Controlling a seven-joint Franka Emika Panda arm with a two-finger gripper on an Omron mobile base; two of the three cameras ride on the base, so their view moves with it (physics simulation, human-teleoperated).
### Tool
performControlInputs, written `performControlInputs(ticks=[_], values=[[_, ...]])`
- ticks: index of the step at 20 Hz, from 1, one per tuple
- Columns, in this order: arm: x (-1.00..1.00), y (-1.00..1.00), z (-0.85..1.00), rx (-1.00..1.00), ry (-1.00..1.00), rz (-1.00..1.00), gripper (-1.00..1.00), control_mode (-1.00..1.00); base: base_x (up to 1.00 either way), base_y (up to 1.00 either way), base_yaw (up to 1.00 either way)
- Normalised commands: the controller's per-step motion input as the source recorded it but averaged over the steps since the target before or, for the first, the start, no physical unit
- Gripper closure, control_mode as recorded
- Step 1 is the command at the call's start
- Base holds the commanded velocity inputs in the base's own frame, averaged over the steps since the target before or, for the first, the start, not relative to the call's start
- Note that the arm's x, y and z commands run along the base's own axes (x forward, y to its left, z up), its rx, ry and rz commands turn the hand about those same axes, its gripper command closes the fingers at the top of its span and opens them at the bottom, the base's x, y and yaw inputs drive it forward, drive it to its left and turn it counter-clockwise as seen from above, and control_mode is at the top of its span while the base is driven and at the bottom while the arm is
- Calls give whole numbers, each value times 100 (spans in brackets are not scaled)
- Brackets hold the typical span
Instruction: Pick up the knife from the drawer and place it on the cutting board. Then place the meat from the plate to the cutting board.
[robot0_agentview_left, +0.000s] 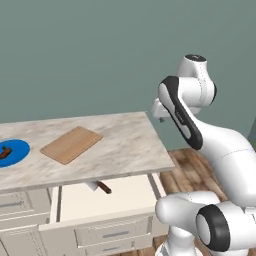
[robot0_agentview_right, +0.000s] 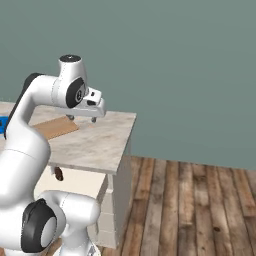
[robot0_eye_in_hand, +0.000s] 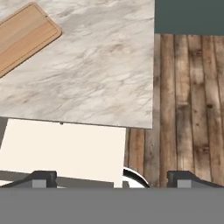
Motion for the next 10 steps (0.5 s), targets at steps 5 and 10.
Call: performControlInputs(ticks=[5,10], values=[[0,0,0,0,0,0,-100,100,0,-83,0],[0,0,0,0,0,0,-100,100,0,-77,14]])
